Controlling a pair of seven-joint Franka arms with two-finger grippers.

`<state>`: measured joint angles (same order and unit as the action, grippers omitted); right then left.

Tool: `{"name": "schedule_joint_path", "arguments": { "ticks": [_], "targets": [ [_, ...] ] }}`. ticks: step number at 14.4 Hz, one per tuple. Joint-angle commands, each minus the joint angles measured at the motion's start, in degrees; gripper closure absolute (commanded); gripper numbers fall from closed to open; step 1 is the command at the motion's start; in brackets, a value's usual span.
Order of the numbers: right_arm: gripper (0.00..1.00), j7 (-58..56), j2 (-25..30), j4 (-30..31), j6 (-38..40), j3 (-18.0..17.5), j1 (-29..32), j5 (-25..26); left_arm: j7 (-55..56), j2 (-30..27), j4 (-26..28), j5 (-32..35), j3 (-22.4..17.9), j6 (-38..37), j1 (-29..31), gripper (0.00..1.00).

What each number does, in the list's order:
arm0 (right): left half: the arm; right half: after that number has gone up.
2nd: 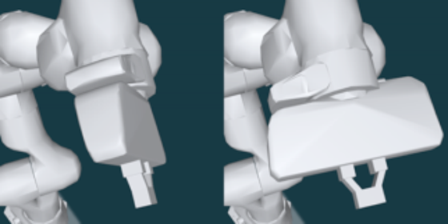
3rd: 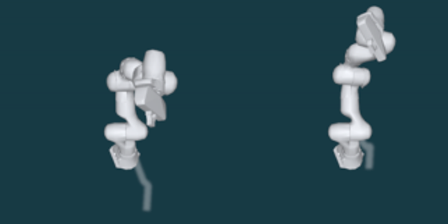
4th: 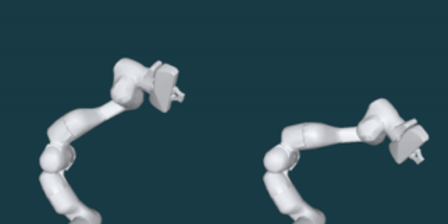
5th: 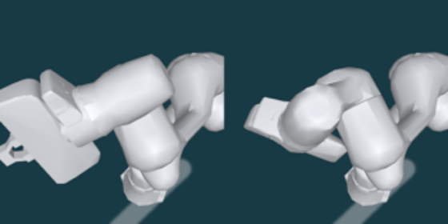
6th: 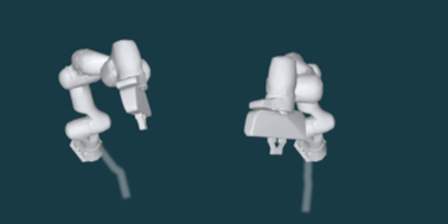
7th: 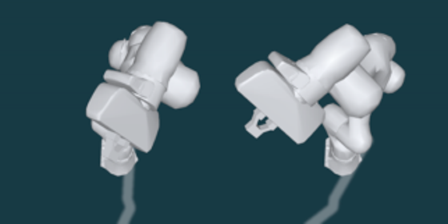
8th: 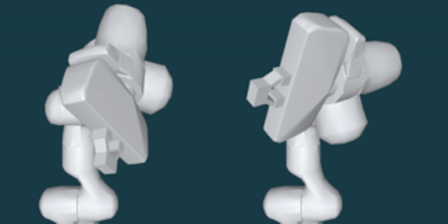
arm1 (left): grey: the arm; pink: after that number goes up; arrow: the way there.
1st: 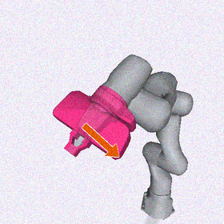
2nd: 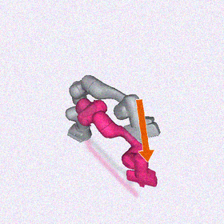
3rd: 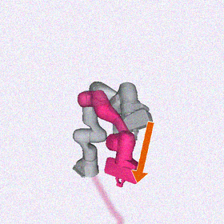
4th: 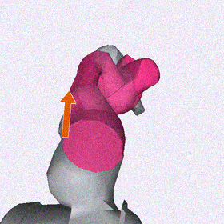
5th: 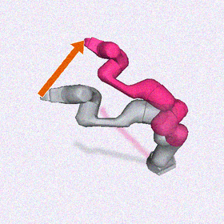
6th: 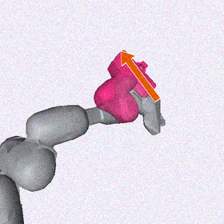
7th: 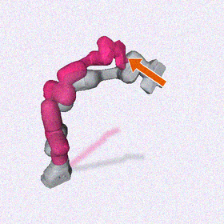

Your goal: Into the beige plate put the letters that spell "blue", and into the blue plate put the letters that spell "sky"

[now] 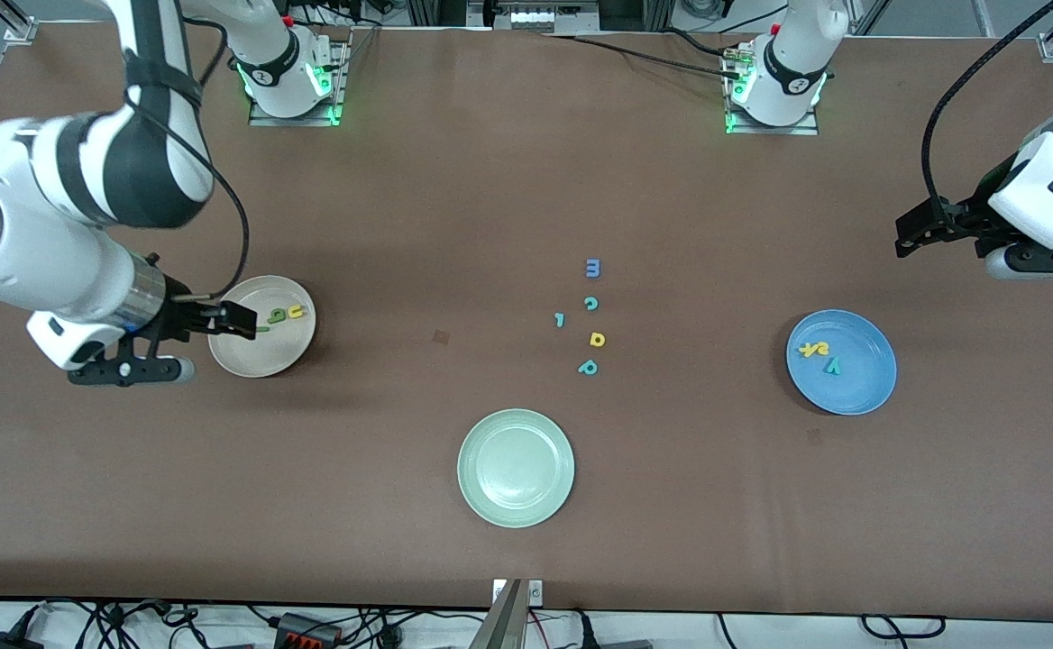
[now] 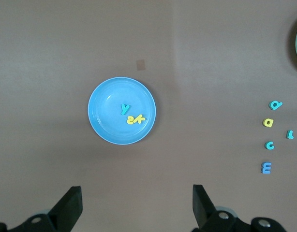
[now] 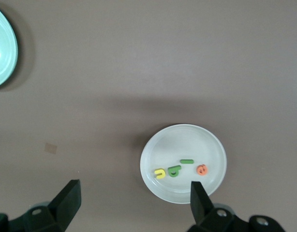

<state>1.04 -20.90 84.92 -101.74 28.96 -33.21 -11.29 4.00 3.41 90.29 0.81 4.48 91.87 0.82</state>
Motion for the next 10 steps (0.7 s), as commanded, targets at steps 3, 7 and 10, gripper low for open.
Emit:
{"name": "schedule_joint_path", "arguments": {
  "ticks": [3, 7, 10],
  "targets": [
    [0.00, 2.9, 9.2, 0.5, 1.8, -20.8, 20.5, 10.3, -0.3, 0.7, -1.9, 0.6, 0.0, -1.4, 0.1, 0.00],
    [0.00, 2.4, 12.8, 0.4, 3.8, -26.0, 32.0, 10.3, -0.3, 0.7, -1.9, 0.6, 0.0, -1.4, 0.1, 0.00],
    [0.00, -2.5, 13.6, 0.3, 7.2, -25.3, 33.1, 10.9, -0.3, 0.7, -1.9, 0.6, 0.0, -1.4, 0.1, 0.00]
  ]
}}
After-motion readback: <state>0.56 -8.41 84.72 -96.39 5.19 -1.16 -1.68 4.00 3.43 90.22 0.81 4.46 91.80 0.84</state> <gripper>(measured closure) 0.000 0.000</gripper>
